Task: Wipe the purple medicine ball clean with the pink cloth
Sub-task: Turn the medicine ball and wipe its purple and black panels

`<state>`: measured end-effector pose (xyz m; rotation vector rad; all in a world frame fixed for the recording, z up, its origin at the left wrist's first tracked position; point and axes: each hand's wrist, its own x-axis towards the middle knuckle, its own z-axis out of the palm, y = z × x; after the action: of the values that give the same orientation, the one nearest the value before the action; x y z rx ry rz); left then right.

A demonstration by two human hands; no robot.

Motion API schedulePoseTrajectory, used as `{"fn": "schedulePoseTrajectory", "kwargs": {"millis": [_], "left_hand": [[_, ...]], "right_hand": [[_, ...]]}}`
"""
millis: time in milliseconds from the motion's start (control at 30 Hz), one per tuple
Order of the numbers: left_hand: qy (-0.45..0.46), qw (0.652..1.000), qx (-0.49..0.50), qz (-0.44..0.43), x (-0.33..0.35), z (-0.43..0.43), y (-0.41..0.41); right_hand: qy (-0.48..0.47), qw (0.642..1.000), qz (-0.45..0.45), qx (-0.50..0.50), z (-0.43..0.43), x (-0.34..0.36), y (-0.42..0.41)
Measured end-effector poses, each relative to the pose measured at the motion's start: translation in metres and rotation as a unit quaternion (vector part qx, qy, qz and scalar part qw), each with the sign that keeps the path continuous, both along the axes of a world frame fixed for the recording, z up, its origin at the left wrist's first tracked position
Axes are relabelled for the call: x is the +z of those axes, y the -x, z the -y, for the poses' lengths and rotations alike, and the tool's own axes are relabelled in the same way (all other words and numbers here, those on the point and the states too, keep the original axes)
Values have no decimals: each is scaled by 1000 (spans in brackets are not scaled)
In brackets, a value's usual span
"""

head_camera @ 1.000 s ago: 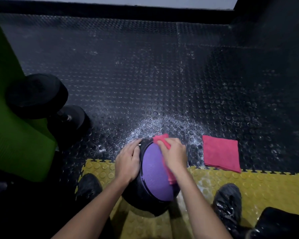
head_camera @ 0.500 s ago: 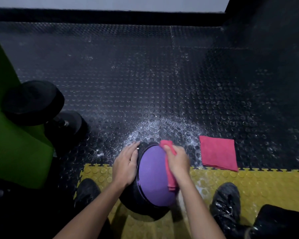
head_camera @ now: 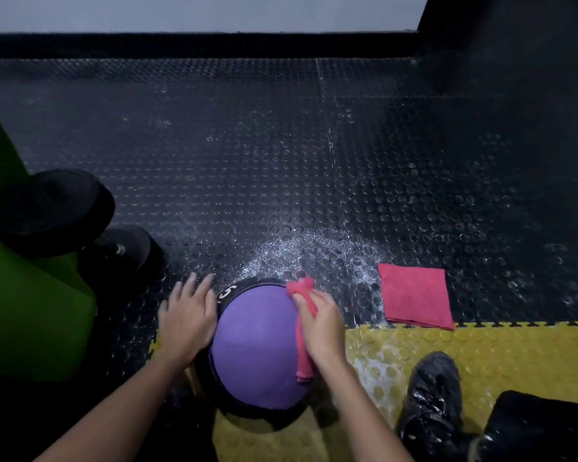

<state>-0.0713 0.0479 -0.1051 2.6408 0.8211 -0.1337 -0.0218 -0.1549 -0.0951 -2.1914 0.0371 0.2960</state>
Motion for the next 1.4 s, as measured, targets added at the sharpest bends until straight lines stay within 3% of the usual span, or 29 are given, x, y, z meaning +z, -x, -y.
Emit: {"fn": "schedulePoseTrajectory", "kwargs": {"millis": [67, 167, 233, 467, 567, 667, 833, 933, 1000, 1067, 1233, 1300, 1400], "left_hand": [[14, 998, 46, 34, 3, -6, 0], [118, 984, -13, 129, 11, 0, 0], [105, 985, -74, 119, 13, 11, 7], [133, 974, -14, 183, 10, 4, 26], [135, 974, 1, 179, 11, 5, 24], [117, 981, 5, 155, 12, 12, 15], [92, 990, -1, 107, 13, 21, -1], [101, 988, 17, 112, 14, 18, -5], [109, 987, 43, 114, 14, 18, -11], [115, 985, 67, 109, 17, 19, -20], [140, 982, 99, 78, 21, 9, -37], [139, 982, 108, 71, 24, 8, -40], [140, 980, 132, 56, 26, 13, -46]], "right_hand": [[-5, 992, -104, -69, 20, -11, -6], [21, 981, -153, -115, 38, -23, -8], [-4, 985, -132, -109, 30, -21, -6], [-20, 992, 77, 97, -52, 2, 47], [-66, 997, 2, 37, -37, -12, 23], [-19, 999, -36, -21, -35, -13, 3], [41, 971, 136, 191, -76, 16, 0], [40, 971, 74, 223, -73, 15, -36], [34, 984, 4, 177, -67, 11, -55], [67, 988, 6, 137, -67, 7, -51], [-60, 971, 227, 48, -51, -19, 39], [-98, 979, 171, -49, -36, -37, 54], [-152, 966, -30, -208, -34, -47, 34]]}}
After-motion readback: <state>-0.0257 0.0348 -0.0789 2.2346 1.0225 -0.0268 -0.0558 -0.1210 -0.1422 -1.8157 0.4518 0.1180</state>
